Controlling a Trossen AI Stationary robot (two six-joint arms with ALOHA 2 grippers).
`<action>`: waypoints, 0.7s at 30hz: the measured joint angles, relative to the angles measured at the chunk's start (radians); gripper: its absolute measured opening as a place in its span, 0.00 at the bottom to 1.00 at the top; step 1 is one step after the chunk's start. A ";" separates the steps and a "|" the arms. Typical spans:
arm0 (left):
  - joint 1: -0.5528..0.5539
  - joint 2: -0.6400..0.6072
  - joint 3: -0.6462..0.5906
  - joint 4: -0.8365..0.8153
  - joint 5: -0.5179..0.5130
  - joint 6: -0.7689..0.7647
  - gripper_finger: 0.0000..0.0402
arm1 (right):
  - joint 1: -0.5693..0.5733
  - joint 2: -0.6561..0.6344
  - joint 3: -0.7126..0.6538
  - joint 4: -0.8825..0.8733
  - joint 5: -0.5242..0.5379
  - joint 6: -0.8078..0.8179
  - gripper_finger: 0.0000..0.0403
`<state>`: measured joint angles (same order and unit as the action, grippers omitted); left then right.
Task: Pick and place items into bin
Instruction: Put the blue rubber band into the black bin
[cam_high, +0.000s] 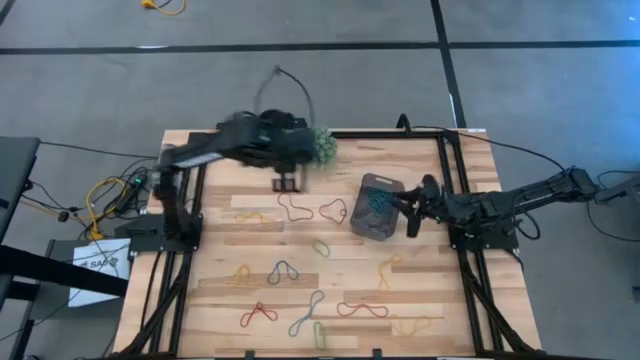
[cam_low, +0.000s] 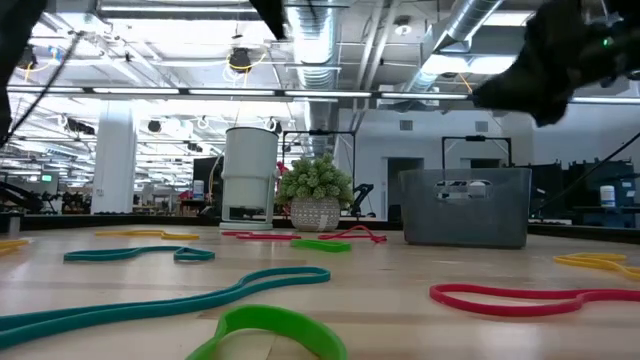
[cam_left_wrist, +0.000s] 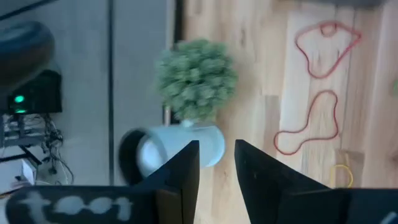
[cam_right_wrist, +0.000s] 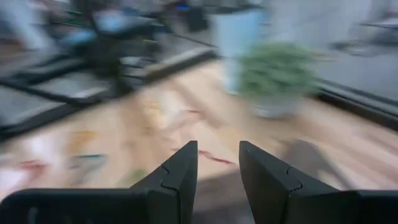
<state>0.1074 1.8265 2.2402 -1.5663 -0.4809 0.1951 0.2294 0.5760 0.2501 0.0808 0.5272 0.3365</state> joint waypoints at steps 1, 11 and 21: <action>0.000 -0.041 -0.018 0.005 -0.003 -0.023 0.23 | 0.000 0.016 0.000 0.041 -0.053 -0.009 0.28; -0.048 -0.480 -0.552 0.259 0.002 -0.177 0.23 | 0.000 0.269 0.000 0.420 -0.341 -0.083 0.28; -0.183 -0.797 -1.375 0.974 0.130 -0.236 0.23 | -0.003 0.617 0.002 0.876 -0.373 -0.083 0.28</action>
<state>-0.0751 1.0291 0.8651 -0.5924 -0.3510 -0.0414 0.2264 1.1934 0.2519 0.9573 0.1539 0.2533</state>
